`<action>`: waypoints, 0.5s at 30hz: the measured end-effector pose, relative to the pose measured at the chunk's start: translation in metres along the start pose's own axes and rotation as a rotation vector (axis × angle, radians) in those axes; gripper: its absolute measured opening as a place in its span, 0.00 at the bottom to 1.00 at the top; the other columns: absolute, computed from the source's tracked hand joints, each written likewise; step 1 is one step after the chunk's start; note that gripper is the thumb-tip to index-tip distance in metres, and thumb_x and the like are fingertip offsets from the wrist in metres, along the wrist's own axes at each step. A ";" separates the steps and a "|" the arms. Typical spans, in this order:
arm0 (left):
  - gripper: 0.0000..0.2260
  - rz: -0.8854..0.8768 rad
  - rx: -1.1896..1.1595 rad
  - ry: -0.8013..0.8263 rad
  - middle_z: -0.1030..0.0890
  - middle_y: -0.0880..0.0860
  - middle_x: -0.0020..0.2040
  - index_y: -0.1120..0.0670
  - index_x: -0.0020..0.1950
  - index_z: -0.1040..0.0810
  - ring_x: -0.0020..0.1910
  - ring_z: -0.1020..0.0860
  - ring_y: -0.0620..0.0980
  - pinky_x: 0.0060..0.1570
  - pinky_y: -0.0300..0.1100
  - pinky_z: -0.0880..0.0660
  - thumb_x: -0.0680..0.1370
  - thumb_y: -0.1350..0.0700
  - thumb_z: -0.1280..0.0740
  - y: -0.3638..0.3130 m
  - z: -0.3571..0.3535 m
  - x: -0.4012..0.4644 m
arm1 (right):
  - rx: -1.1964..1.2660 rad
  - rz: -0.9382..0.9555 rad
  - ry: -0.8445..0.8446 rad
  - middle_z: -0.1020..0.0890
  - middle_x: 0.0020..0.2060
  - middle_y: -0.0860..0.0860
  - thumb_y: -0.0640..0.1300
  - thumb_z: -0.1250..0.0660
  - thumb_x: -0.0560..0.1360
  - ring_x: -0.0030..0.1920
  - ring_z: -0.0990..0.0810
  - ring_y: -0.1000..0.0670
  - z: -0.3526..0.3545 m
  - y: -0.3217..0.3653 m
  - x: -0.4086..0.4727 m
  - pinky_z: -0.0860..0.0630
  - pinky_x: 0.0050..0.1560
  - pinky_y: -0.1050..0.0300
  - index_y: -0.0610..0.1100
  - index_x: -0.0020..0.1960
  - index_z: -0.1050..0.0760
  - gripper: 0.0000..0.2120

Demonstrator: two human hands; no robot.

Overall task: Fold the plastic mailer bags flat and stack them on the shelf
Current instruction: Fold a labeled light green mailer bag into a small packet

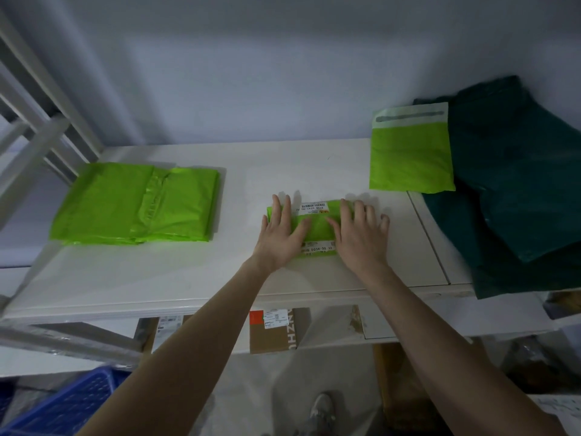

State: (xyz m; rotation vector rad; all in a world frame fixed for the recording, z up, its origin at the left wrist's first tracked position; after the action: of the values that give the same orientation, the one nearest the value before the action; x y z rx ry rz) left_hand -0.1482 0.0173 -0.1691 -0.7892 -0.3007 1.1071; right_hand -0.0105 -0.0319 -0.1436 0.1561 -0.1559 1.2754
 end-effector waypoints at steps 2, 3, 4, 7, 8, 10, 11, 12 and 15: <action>0.26 0.056 -0.231 -0.055 0.59 0.51 0.78 0.52 0.78 0.54 0.76 0.61 0.50 0.74 0.50 0.62 0.82 0.47 0.49 0.005 0.013 -0.002 | -0.019 -0.007 -0.071 0.21 0.45 0.44 0.55 0.49 0.75 0.44 0.22 0.43 0.008 0.001 -0.007 0.27 0.43 0.48 0.42 0.54 0.23 0.22; 0.25 0.097 -0.383 -0.103 0.58 0.51 0.78 0.50 0.78 0.52 0.77 0.59 0.51 0.74 0.50 0.60 0.82 0.48 0.48 0.011 0.022 -0.003 | -0.010 -0.002 -0.091 0.21 0.45 0.45 0.54 0.48 0.75 0.43 0.22 0.44 0.010 0.002 -0.010 0.27 0.42 0.50 0.42 0.53 0.23 0.21; 0.25 0.124 -0.531 -0.152 0.55 0.50 0.78 0.50 0.77 0.51 0.77 0.55 0.50 0.75 0.48 0.56 0.82 0.50 0.46 0.017 0.030 -0.005 | 0.009 0.021 -0.105 0.21 0.45 0.45 0.52 0.47 0.75 0.43 0.22 0.44 0.012 0.004 -0.013 0.27 0.41 0.51 0.41 0.52 0.23 0.20; 0.24 0.061 -0.566 -0.220 0.44 0.50 0.77 0.53 0.76 0.44 0.75 0.47 0.46 0.72 0.38 0.50 0.80 0.62 0.44 0.025 0.049 -0.013 | 0.127 0.149 -0.064 0.20 0.50 0.44 0.48 0.49 0.74 0.48 0.21 0.43 0.012 0.021 -0.025 0.25 0.45 0.50 0.40 0.55 0.24 0.20; 0.23 0.018 -0.458 -0.227 0.42 0.51 0.76 0.55 0.75 0.41 0.75 0.45 0.47 0.71 0.37 0.48 0.79 0.65 0.45 0.026 0.053 -0.015 | 0.152 0.194 -0.056 0.21 0.52 0.44 0.48 0.50 0.74 0.50 0.21 0.43 0.012 0.029 -0.028 0.25 0.48 0.50 0.40 0.56 0.24 0.21; 0.22 -0.073 -0.185 -0.279 0.37 0.55 0.73 0.58 0.72 0.36 0.73 0.40 0.50 0.71 0.39 0.46 0.78 0.67 0.46 0.023 0.058 -0.020 | 0.173 0.256 -0.026 0.21 0.56 0.44 0.48 0.50 0.74 0.55 0.22 0.44 0.012 0.045 -0.032 0.25 0.51 0.49 0.40 0.59 0.24 0.22; 0.20 -0.107 -0.067 -0.306 0.35 0.56 0.72 0.60 0.71 0.34 0.72 0.38 0.53 0.71 0.41 0.43 0.78 0.66 0.46 0.022 0.059 -0.024 | 0.185 0.274 0.008 0.21 0.58 0.44 0.48 0.50 0.73 0.57 0.22 0.44 0.012 0.054 -0.034 0.24 0.53 0.48 0.41 0.60 0.24 0.23; 0.19 -0.129 0.031 -0.314 0.34 0.57 0.71 0.60 0.70 0.32 0.70 0.36 0.55 0.70 0.44 0.40 0.79 0.64 0.45 0.020 0.056 -0.027 | 0.201 0.283 0.037 0.22 0.59 0.44 0.48 0.50 0.74 0.59 0.23 0.44 0.011 0.061 -0.034 0.24 0.54 0.48 0.41 0.60 0.25 0.23; 0.20 -0.126 0.290 -0.247 0.36 0.55 0.73 0.58 0.72 0.35 0.69 0.35 0.57 0.66 0.51 0.36 0.81 0.56 0.44 0.017 0.039 -0.032 | 0.213 0.289 0.116 0.27 0.66 0.44 0.51 0.52 0.75 0.66 0.29 0.44 0.010 0.076 -0.029 0.28 0.61 0.44 0.42 0.66 0.28 0.26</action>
State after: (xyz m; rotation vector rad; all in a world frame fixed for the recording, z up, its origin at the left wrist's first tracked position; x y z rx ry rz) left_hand -0.1966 0.0084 -0.1486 -0.3718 -0.3820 1.1000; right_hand -0.0914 -0.0394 -0.1376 0.2482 0.0604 1.5847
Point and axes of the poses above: each hand's wrist, its own x-axis towards the middle knuckle, its own z-axis out of the back of the hand, y = z × x, the point moved 7 cm from there along x, towards the middle knuckle
